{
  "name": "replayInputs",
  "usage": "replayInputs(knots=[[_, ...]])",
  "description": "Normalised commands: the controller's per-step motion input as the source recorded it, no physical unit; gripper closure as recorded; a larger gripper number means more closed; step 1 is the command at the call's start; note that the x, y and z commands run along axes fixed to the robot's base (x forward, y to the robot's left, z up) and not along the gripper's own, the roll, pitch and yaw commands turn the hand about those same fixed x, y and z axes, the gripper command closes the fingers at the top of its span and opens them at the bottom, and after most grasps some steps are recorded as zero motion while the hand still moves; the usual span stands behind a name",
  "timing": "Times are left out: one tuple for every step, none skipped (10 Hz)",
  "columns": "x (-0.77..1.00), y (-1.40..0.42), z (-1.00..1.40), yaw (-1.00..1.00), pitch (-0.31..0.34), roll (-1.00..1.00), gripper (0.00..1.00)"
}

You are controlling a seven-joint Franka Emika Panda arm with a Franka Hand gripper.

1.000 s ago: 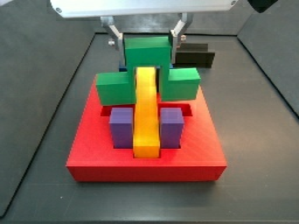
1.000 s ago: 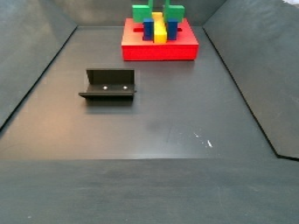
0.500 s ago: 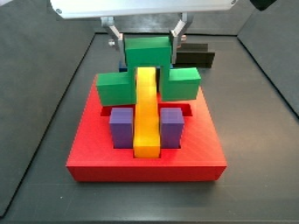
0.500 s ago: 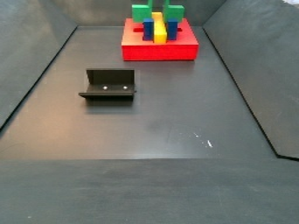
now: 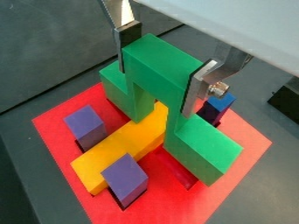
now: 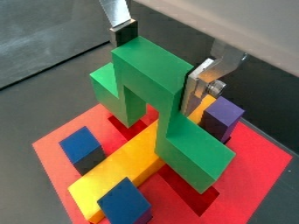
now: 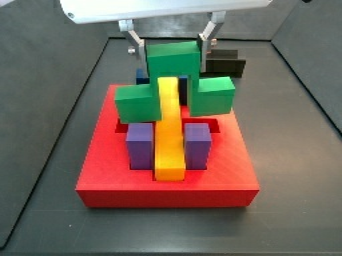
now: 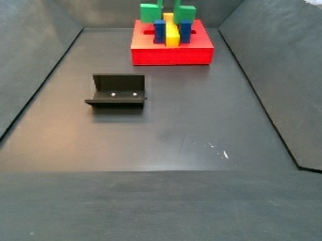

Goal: Pick up the green object. Move up. Place the green object on the fixture. Regrasp the green object. Move to above the board. Insert the green object.
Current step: Insert the green object.

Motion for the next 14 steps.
replayInputs(knots=[[-0.29,0.07,-0.01,-0.08,-0.051,0.0,1.0],[-0.43,0.16,0.0,-0.13,-0.04,0.0,1.0],[-0.44,0.16,0.0,-0.15,-0.036,0.0,1.0],[-0.24,0.08,0.0,-0.09,-0.04,0.0,1.0],[0.0,0.0,0.0,0.0,-0.056,-0.04,1.0],[0.07,0.0,-0.02,0.0,-0.08,-0.08,1.0],[0.13,0.0,-0.05,0.0,-0.093,-0.09,1.0],[0.15,0.0,-0.06,0.0,-0.093,-0.1,1.0],[0.21,0.0,-0.08,0.0,-0.097,-0.11,1.0],[0.11,0.0,-0.11,0.0,-0.089,-0.08,1.0],[0.19,0.0,-0.11,0.0,-0.086,-0.08,1.0],[0.17,0.0,-0.1,0.0,-0.084,-0.07,1.0],[0.03,0.0,-0.08,0.0,-0.059,-0.04,1.0],[0.18,-0.01,-0.02,0.0,-0.051,-0.03,1.0]])
